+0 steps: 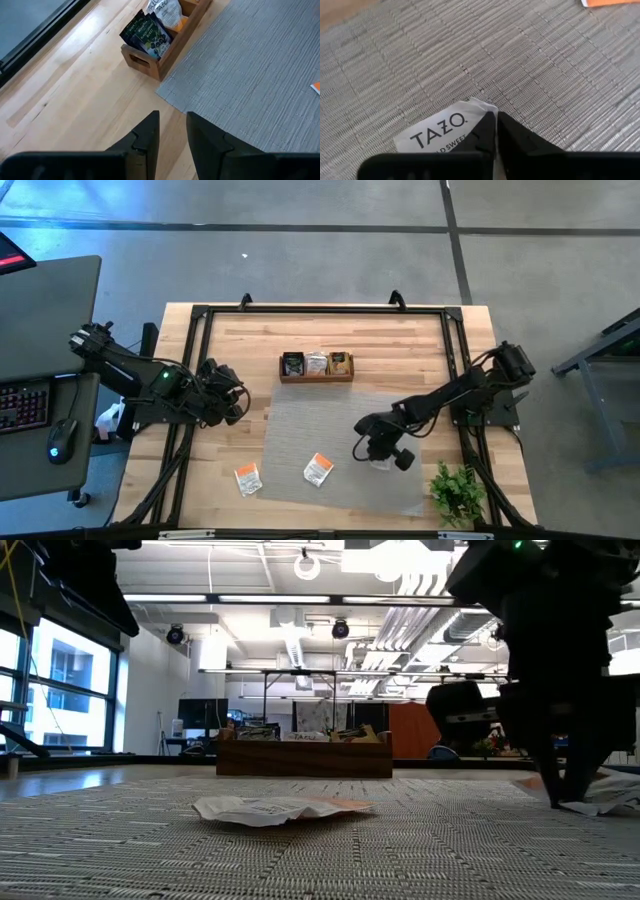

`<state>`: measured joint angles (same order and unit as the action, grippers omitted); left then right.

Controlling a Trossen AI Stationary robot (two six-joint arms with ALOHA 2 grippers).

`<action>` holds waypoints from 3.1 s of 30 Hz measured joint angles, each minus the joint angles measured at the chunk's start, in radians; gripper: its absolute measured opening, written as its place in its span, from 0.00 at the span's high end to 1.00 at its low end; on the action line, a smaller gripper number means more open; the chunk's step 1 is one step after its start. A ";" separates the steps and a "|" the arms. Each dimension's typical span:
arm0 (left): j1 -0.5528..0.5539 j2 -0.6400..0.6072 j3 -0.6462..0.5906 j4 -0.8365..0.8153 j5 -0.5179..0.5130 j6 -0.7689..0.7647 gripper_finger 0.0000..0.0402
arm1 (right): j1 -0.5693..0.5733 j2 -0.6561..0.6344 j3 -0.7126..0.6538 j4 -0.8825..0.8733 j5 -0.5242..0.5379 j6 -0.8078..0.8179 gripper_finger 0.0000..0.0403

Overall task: Pick & Place Tea
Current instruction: Put the white tea bag into the middle section of the wooden organizer

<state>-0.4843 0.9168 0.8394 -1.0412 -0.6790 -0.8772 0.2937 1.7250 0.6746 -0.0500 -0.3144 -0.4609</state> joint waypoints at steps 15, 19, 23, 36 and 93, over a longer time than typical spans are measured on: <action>0.000 0.000 0.000 -0.001 0.001 0.000 0.76 | -0.041 -0.263 -0.006 0.181 0.187 0.135 0.99; 0.000 0.000 0.000 0.002 -0.010 0.000 0.76 | -0.087 -0.250 -0.004 0.505 0.406 0.131 0.99; 0.000 0.000 0.000 0.008 -0.019 -0.003 0.76 | -0.168 -0.134 0.000 0.999 0.614 0.223 1.00; 0.000 0.000 0.000 0.044 -0.030 -0.003 0.76 | -0.333 0.330 0.370 0.952 0.816 0.847 1.00; 0.000 0.000 0.000 0.010 0.014 -0.022 0.76 | -0.456 0.255 0.501 0.315 0.556 0.568 0.97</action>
<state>-0.4847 0.9169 0.8394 -1.0311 -0.6651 -0.8989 -0.1626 1.9799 1.1751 0.2645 0.2421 0.1068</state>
